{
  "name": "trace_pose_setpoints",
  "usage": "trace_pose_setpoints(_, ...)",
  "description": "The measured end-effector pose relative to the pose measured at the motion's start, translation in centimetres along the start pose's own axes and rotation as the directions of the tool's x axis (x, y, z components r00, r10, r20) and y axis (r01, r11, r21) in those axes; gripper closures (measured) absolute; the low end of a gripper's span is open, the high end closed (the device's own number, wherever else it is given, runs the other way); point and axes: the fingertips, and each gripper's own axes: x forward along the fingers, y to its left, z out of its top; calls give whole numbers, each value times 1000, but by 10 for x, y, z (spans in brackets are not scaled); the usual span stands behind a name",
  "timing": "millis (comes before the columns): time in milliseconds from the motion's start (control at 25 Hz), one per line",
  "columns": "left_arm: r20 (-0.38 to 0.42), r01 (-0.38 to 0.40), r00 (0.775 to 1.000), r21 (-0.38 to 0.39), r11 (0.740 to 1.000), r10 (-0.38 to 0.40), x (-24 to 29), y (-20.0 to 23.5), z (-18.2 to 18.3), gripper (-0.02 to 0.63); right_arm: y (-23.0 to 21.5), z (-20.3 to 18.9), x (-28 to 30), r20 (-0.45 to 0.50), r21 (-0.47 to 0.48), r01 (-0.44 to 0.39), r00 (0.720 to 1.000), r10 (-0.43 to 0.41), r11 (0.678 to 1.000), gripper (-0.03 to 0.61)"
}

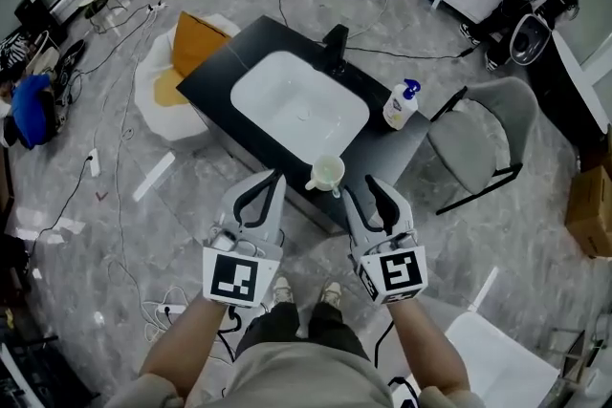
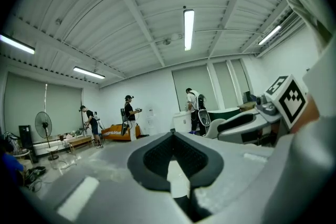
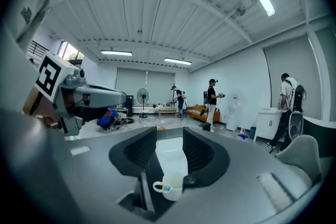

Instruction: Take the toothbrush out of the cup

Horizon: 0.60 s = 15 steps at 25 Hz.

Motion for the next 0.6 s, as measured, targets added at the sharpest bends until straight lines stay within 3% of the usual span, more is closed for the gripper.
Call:
trace_pose_setpoints(240, -86, 12, 996, -63, 998, -17, 14, -2, -49, 611, 2, -74, 24, -130, 23, -12, 991, 15, 1000, 419)
trace_pose_setpoints(440, -139, 52, 989, -23, 998, -55, 22, -4, -87, 611, 2, -129, 40, -225, 54, -10, 974, 21, 999, 407)
trace_pose_setpoints(600, -171, 61, 983, -45, 997, -68, 27, -8, -107, 611, 1, -165, 53, -277, 71, -4, 961, 24, 997, 406)
